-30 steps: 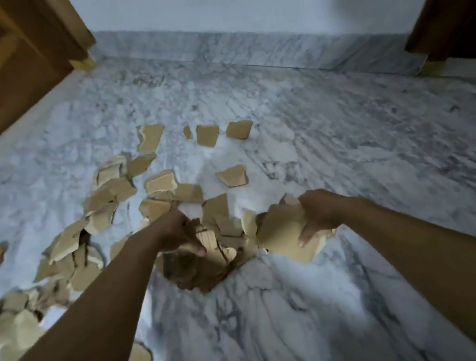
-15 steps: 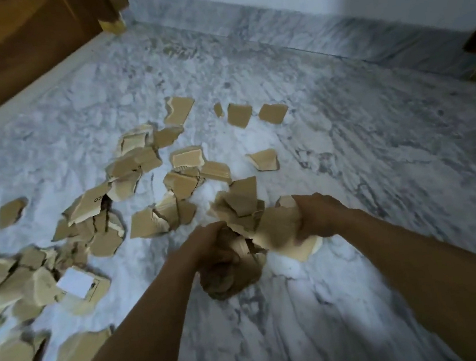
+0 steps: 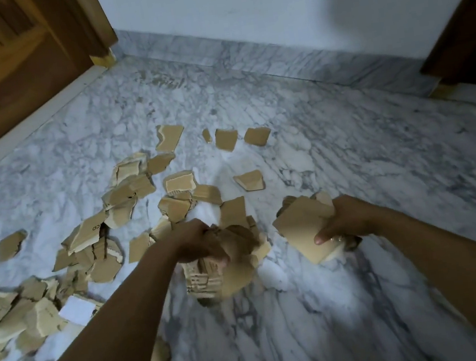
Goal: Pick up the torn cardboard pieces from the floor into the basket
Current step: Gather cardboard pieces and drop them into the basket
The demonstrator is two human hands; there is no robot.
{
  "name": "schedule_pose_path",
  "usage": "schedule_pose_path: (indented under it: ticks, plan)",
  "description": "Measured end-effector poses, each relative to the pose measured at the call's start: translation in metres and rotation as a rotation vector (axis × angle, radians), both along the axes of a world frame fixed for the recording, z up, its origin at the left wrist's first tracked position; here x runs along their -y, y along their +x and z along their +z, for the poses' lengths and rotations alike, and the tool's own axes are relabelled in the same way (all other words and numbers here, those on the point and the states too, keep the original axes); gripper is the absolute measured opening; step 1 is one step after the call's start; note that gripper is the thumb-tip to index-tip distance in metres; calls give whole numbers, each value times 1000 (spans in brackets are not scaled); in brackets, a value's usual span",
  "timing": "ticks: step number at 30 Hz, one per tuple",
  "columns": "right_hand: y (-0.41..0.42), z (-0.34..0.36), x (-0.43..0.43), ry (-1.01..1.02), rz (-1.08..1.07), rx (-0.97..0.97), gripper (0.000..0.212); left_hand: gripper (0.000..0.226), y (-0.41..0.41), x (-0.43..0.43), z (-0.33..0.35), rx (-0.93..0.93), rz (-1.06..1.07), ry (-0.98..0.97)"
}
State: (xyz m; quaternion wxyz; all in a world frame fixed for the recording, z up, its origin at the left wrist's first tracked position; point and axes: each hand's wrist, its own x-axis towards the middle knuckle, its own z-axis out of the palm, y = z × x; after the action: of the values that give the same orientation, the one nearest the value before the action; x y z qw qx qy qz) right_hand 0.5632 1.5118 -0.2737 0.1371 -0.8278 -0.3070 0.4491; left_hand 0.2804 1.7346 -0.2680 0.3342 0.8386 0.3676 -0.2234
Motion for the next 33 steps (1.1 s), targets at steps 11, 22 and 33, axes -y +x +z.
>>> schedule_pose_path:
  ticks: [11,22,33]
  plan:
    - [-52,-29,-44,-174,451,150,88,55,29,-24,-21,30,-38,-4]
    - [-36,-48,-33,-63,285,-4,74,54,21,-20,-40,300,150,-47]
    - [-110,-65,-101,55,499,288,79,68,-51,-51,-14,330,518,133]
